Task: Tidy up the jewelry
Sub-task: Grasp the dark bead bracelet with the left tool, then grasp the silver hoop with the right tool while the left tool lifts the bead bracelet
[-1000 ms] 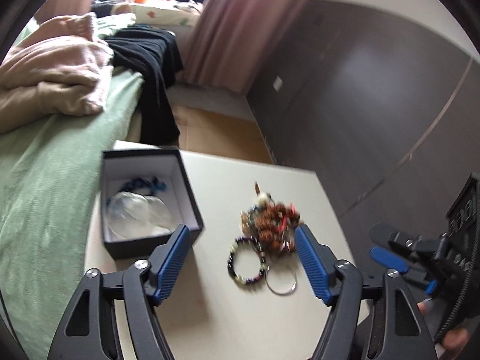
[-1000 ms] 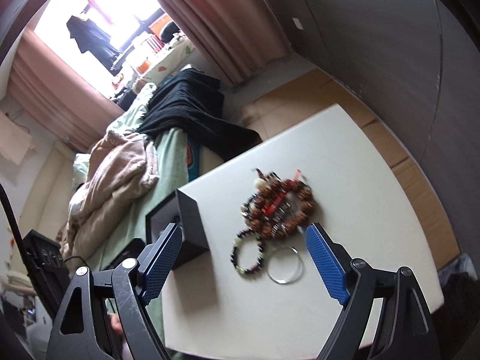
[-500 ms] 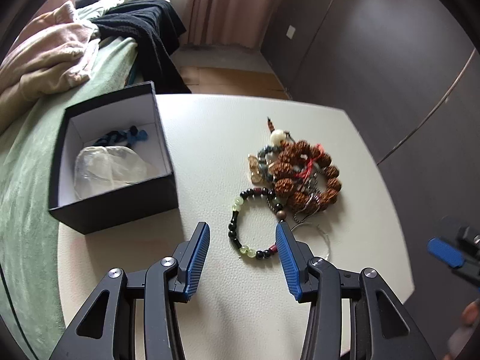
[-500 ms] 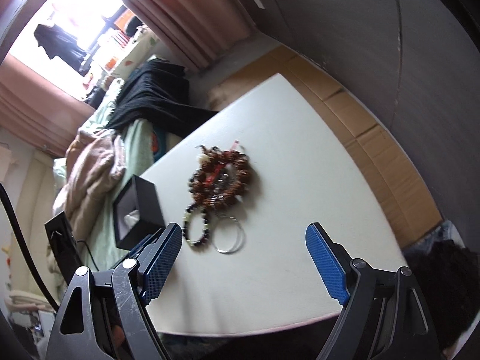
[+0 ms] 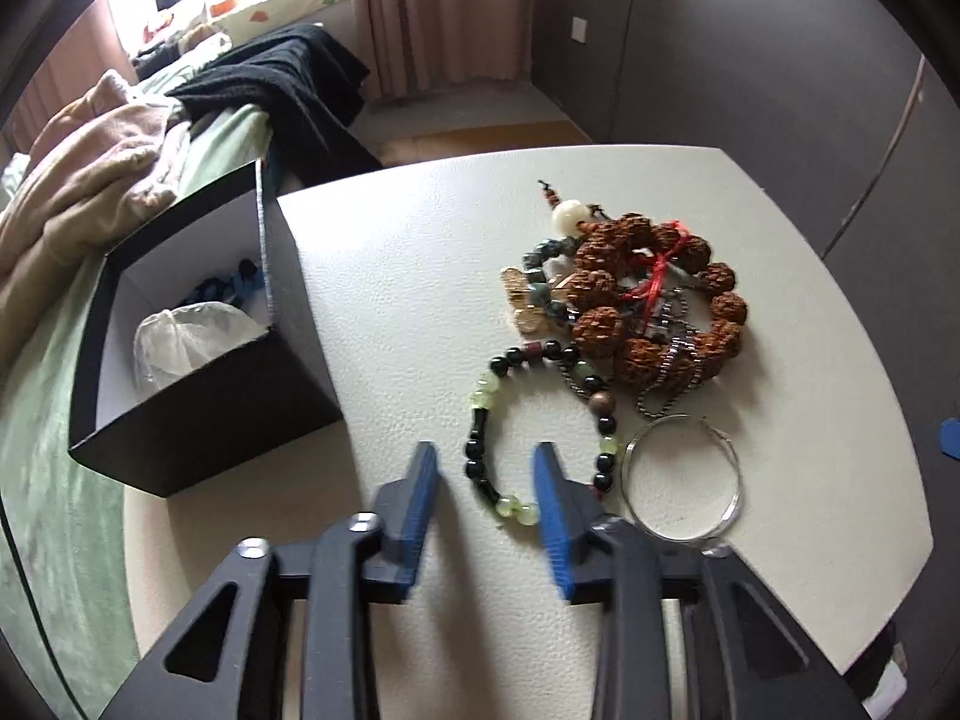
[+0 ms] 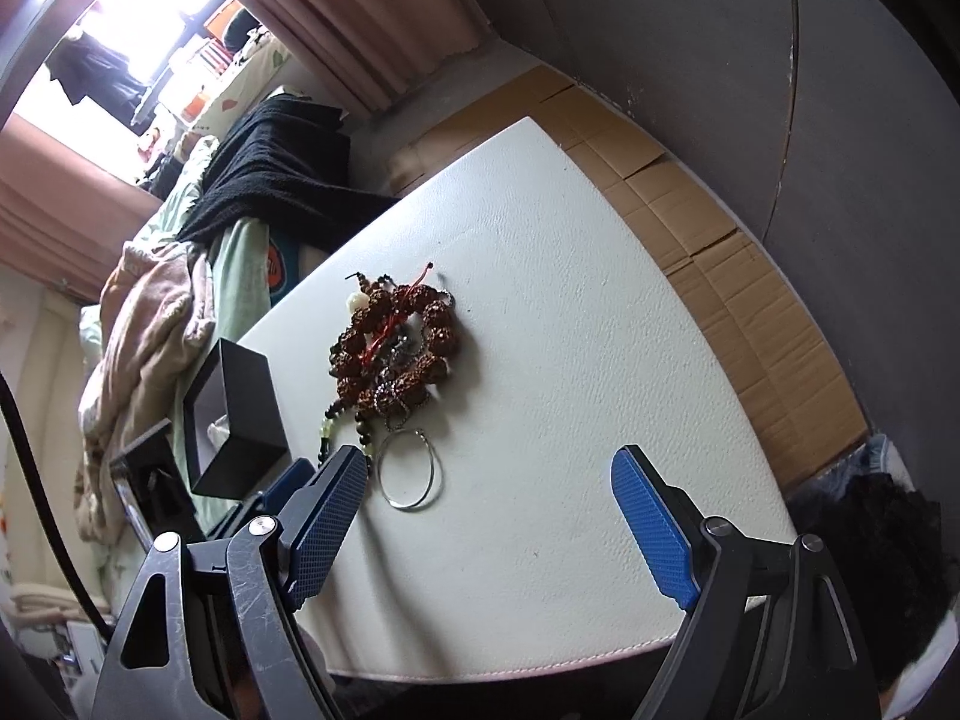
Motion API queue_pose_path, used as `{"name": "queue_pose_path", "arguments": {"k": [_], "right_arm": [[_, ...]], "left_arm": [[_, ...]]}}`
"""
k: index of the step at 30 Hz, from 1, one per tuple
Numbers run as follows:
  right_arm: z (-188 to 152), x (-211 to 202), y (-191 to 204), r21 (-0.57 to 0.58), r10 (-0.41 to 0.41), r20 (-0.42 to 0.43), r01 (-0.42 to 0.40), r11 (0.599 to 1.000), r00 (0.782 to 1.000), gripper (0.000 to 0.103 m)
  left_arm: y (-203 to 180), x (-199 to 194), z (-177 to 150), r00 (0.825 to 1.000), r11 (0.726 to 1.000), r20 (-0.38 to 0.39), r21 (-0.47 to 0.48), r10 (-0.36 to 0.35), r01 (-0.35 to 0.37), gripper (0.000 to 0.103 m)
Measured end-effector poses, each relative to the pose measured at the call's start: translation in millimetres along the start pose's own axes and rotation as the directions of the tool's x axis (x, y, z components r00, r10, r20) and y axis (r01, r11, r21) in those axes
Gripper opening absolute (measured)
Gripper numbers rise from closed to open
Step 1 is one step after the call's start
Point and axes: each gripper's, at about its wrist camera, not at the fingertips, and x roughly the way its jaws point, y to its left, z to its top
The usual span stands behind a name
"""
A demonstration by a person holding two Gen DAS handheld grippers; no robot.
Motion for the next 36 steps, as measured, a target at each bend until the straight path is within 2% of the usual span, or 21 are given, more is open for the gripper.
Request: {"name": "queue_pose_path", "arguments": {"k": [1, 3, 8, 16, 23, 26, 31, 36], "right_arm": [[0, 1, -1, 0.0, -0.004, -0.003, 0.004, 1.0, 1.0, 0.085], [1, 3, -1, 0.0, -0.01, -0.008, 0.01, 1.0, 1.0, 0.085], [3, 7, -2, 0.004, -0.008, -0.021, 0.008, 1.0, 1.0, 0.085], [3, 12, 5, 0.001, 0.005, -0.027, -0.005, 1.0, 1.0, 0.085], [3, 23, 13, -0.009, 0.031, -0.041, -0.031, 0.999, 0.999, 0.082], [2, 30, 17, -0.016, 0.021, -0.056, -0.021, 1.0, 0.998, 0.079], [-2, 50, 34, -0.086, -0.034, -0.097, 0.026, 0.996, 0.995, 0.078], [-6, 69, 49, -0.154, -0.086, -0.116, 0.068, 0.986, 0.99, 0.078]], "left_arm": [[0, 0, 0, 1.0, 1.0, 0.0, 0.0, 0.0, 0.0, 0.014], [2, 0, 2, 1.0, 1.0, -0.005, -0.006, -0.007, 0.007, 0.009], [8, -2, 5, 0.997, 0.997, -0.006, -0.038, -0.072, 0.072, 0.008], [15, -23, 9, 0.992, 0.991, 0.054, -0.058, -0.117, 0.12, 0.008], [35, -41, 16, 0.978, 0.972, 0.112, -0.14, -0.176, 0.191, 0.008], [40, -51, 17, 0.972, 0.967, 0.145, -0.153, -0.184, 0.206, 0.008], [52, -65, 20, 0.96, 0.954, 0.186, -0.176, -0.211, 0.244, 0.008], [66, -70, 19, 0.956, 0.944, 0.199, -0.207, -0.218, 0.258, 0.008]]}}
